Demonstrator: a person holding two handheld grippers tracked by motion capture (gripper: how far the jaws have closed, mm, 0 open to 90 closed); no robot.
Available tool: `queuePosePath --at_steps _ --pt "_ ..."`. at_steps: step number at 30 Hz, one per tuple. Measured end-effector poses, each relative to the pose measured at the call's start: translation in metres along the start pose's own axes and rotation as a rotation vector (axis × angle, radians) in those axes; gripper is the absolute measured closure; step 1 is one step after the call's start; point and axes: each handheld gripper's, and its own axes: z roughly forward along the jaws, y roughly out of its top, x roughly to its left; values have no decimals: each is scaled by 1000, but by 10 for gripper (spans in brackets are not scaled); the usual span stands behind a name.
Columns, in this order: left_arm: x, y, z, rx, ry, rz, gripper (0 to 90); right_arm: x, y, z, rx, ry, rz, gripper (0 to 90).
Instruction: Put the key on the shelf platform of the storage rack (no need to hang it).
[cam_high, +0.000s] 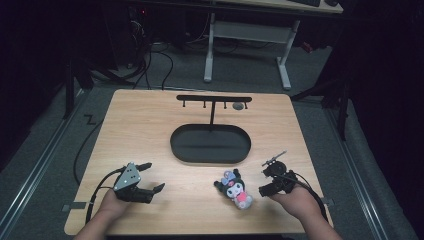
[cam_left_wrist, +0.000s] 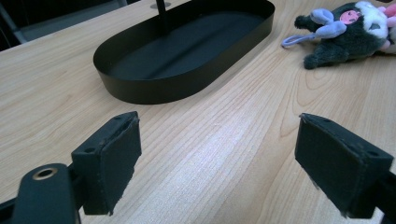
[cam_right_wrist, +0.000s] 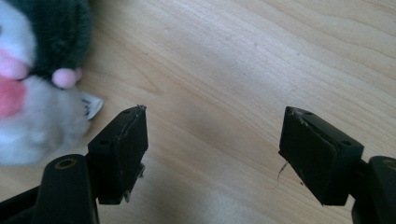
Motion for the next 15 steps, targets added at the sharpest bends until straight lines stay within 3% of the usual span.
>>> queuePosePath --at_steps 4,10,15 --pt "-3 -1 -4 -10 3 14 154 6 2 -8 11 14 -32 239" --pt "-6 -1 -4 -11 12 30 154 9 6 -18 -10 44 -26 219" --pt "-5 -1 -3 1 16 22 154 22 9 -25 -36 65 -39 177"
